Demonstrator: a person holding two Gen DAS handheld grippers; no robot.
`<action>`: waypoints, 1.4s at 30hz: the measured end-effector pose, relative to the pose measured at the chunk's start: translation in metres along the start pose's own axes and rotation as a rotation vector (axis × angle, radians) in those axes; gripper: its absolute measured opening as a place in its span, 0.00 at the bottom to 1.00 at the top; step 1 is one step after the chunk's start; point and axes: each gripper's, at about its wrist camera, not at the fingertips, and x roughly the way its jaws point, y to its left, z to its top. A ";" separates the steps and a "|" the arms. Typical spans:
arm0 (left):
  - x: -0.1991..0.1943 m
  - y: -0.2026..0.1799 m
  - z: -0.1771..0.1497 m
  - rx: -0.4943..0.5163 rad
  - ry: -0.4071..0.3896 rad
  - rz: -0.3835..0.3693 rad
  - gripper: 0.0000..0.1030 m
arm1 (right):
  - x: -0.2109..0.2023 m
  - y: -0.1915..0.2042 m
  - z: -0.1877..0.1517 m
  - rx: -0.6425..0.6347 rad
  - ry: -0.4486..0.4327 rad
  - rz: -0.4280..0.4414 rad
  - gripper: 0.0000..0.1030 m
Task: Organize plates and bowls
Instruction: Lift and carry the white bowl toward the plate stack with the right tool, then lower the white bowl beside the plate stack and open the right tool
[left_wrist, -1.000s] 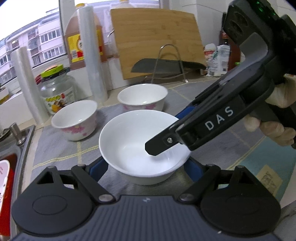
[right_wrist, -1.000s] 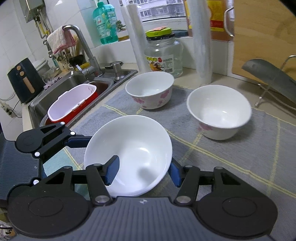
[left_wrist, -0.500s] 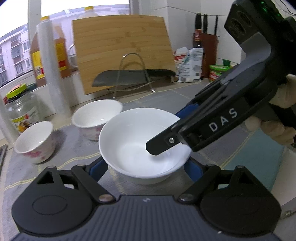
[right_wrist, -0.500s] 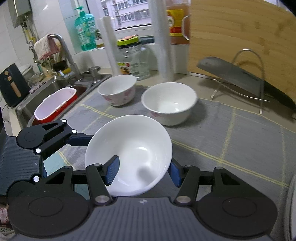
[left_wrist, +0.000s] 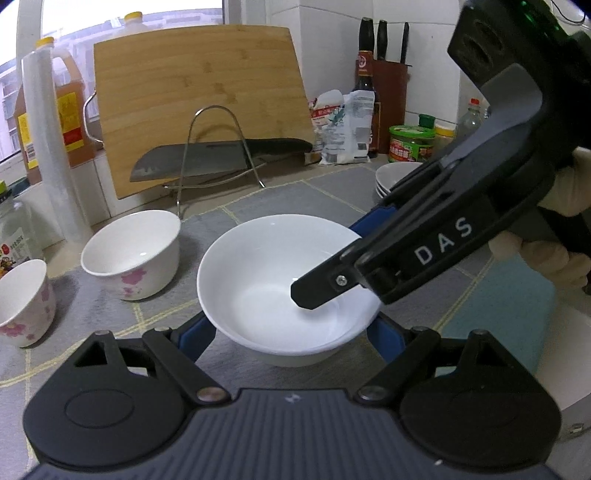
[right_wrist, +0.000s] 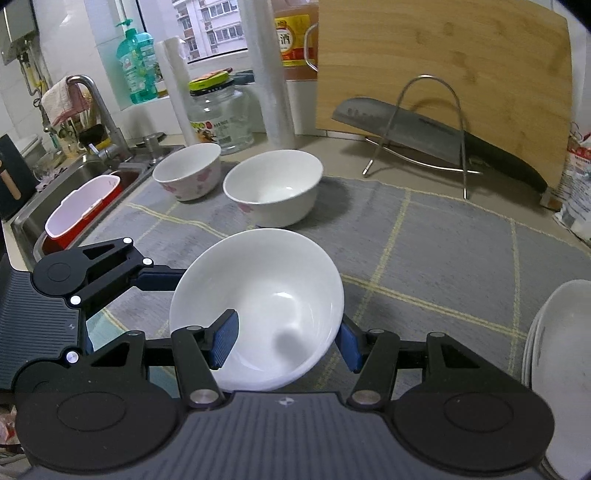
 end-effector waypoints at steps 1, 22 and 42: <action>0.001 0.000 0.000 -0.003 0.004 -0.003 0.86 | 0.000 -0.001 -0.001 0.002 0.003 0.001 0.61; 0.010 0.003 -0.003 -0.054 0.057 -0.006 0.86 | 0.017 -0.007 -0.001 0.004 0.063 0.034 0.61; -0.024 0.016 -0.010 -0.105 0.011 0.090 0.99 | 0.002 -0.005 0.005 -0.020 0.012 0.031 1.00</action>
